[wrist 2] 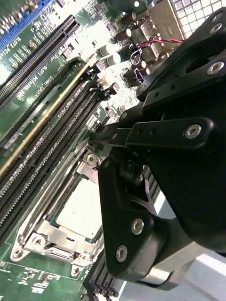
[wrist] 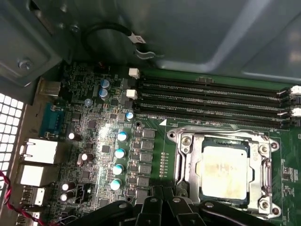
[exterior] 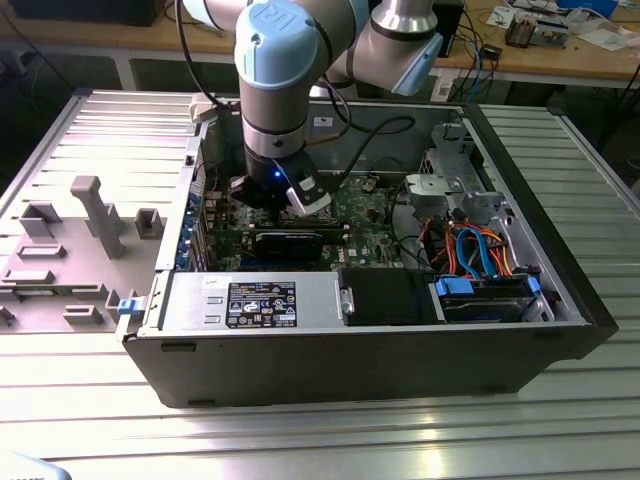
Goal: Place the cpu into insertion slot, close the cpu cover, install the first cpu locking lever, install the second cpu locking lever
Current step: 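Install the second cpu locking lever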
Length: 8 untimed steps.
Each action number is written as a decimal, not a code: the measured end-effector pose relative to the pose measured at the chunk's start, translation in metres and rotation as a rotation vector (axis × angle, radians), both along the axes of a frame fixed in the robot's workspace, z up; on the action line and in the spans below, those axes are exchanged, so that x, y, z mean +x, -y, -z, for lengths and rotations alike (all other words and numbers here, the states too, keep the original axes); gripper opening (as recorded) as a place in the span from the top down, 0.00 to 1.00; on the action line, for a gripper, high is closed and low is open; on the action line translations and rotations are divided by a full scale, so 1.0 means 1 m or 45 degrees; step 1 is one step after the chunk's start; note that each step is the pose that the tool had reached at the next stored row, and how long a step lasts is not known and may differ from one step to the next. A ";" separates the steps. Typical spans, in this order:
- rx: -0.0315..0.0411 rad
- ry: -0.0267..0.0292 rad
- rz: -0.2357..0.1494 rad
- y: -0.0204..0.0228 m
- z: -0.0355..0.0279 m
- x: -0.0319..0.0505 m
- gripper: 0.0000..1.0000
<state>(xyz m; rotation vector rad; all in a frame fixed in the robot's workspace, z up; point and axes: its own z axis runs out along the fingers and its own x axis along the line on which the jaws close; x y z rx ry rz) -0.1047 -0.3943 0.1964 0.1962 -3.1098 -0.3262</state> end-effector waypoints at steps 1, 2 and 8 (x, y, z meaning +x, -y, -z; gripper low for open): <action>0.0007 0.0002 -0.006 -0.0002 0.0000 0.0005 0.89; 0.0039 0.0006 -0.015 -0.0003 0.0004 0.0019 0.89; 0.0012 -0.0007 -0.033 -0.0017 -0.0115 0.0054 0.89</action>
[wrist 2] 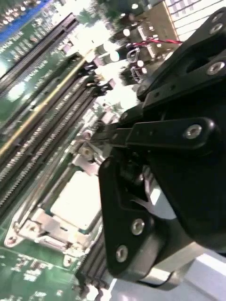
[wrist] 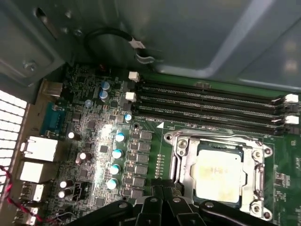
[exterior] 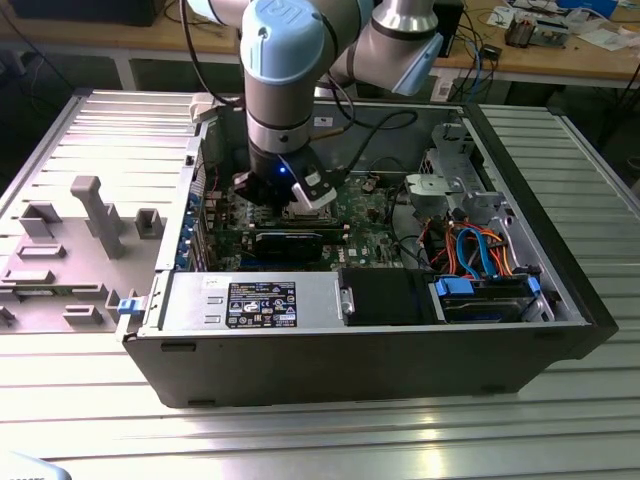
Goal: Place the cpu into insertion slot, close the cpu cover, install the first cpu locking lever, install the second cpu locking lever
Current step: 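Install the second cpu locking lever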
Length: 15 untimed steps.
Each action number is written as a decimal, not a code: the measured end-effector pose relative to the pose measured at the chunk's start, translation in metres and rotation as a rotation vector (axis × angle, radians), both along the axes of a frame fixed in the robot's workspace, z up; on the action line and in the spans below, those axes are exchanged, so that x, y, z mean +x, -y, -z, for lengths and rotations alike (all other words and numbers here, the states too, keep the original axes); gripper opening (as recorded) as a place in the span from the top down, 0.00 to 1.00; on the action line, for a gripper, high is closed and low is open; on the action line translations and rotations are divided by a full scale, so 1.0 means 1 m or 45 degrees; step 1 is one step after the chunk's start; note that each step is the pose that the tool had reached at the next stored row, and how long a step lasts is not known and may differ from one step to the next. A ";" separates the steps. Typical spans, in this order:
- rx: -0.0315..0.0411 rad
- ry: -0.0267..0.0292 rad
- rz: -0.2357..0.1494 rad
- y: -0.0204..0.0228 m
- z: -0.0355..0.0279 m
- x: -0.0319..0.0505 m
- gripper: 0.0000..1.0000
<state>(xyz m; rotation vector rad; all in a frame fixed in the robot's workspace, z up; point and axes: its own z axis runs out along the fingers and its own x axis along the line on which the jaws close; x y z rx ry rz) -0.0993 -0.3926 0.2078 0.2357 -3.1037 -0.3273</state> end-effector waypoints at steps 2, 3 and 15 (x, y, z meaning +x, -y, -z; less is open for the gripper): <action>-0.0043 -0.0001 0.000 -0.0014 -0.0024 0.0024 0.89; -0.0084 -0.0003 0.000 -0.0024 -0.0027 0.0047 0.89; -0.0361 -0.0403 0.000 -0.0320 -0.0026 0.0493 0.89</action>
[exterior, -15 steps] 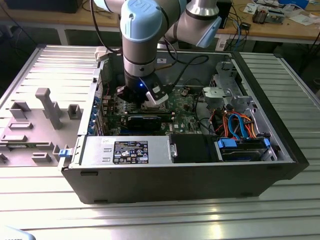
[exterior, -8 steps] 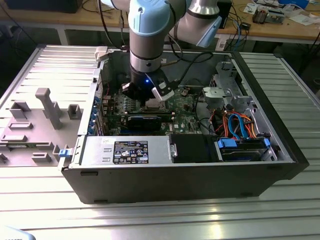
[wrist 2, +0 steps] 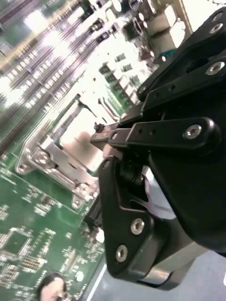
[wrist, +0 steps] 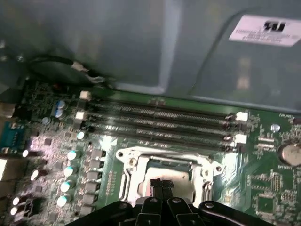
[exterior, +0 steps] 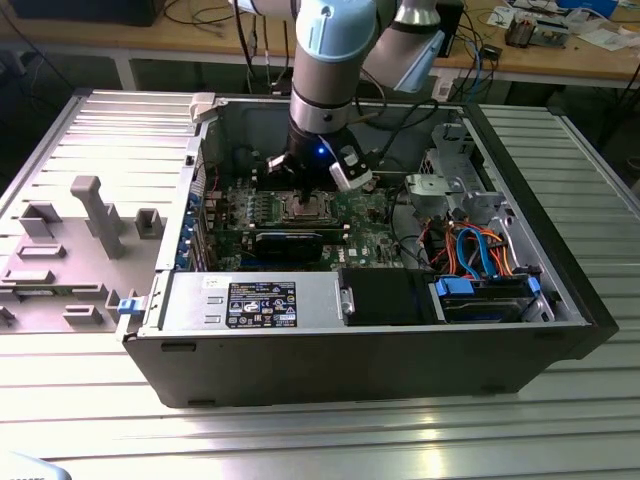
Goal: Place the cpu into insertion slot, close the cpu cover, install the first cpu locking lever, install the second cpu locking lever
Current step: 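Install the second cpu locking lever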
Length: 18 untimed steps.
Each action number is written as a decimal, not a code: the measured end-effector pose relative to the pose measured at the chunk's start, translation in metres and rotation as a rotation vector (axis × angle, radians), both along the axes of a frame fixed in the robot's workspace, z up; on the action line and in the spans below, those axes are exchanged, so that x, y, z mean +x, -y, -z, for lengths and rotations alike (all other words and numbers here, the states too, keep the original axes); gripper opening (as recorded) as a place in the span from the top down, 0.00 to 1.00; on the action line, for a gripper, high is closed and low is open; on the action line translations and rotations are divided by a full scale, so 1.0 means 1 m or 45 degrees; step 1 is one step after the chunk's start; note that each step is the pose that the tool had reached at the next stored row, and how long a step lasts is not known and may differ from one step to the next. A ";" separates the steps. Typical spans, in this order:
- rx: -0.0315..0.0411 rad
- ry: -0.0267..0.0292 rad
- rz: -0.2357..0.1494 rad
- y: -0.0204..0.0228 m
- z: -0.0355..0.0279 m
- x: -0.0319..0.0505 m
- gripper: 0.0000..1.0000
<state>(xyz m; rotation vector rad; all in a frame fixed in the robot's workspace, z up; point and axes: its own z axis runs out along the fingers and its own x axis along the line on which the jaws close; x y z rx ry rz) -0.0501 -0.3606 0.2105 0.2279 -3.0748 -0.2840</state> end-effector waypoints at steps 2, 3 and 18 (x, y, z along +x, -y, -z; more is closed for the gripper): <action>-0.0380 -0.0002 0.000 -0.0071 0.0000 0.0003 0.89; -0.0884 -0.0004 0.000 -0.0127 -0.0001 0.0004 0.89; -0.4275 -0.0011 0.000 -0.0658 -0.0046 0.0049 0.89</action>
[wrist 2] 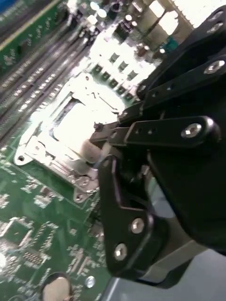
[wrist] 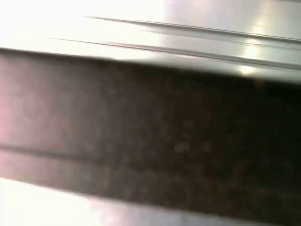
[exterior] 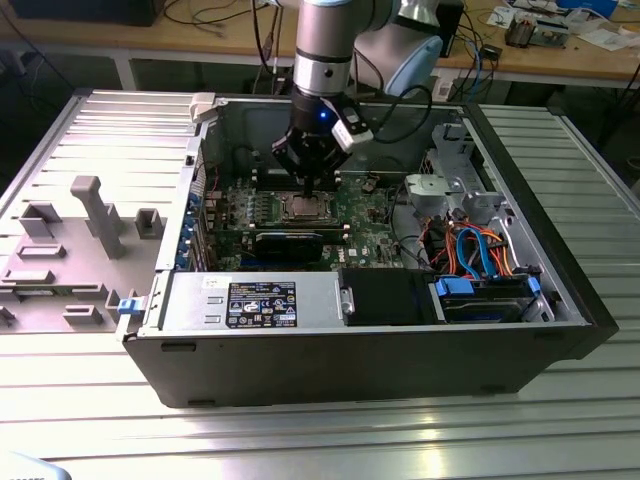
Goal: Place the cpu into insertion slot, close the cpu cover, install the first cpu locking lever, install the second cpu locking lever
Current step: 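Install the second cpu locking lever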
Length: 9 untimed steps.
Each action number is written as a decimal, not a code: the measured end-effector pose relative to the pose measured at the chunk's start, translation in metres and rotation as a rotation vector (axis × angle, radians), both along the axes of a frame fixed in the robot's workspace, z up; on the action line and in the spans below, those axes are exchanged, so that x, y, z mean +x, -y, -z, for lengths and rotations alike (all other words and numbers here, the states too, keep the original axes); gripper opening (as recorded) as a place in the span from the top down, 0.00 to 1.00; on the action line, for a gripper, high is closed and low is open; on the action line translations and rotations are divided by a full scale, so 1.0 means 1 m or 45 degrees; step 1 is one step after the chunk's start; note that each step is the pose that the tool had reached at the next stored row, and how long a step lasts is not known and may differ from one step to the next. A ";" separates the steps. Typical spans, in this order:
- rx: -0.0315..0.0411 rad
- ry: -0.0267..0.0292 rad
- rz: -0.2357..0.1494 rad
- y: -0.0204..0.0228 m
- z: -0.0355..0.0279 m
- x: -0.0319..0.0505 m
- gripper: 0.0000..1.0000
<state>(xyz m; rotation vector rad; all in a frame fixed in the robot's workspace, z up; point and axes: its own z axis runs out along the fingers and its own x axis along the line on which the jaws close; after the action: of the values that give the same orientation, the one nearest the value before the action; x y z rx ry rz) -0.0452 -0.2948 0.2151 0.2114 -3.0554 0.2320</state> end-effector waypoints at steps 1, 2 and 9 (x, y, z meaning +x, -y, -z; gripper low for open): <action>-0.0002 0.0000 0.000 0.0000 -0.0033 0.0001 0.89; -0.0003 -0.0001 0.000 0.0000 -0.0060 0.0002 0.89; 0.1188 0.0001 0.000 0.0057 -0.0116 0.0003 0.89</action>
<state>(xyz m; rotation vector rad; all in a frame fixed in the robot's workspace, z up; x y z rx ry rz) -0.0449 -0.3006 0.2267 0.2163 -3.0691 0.0894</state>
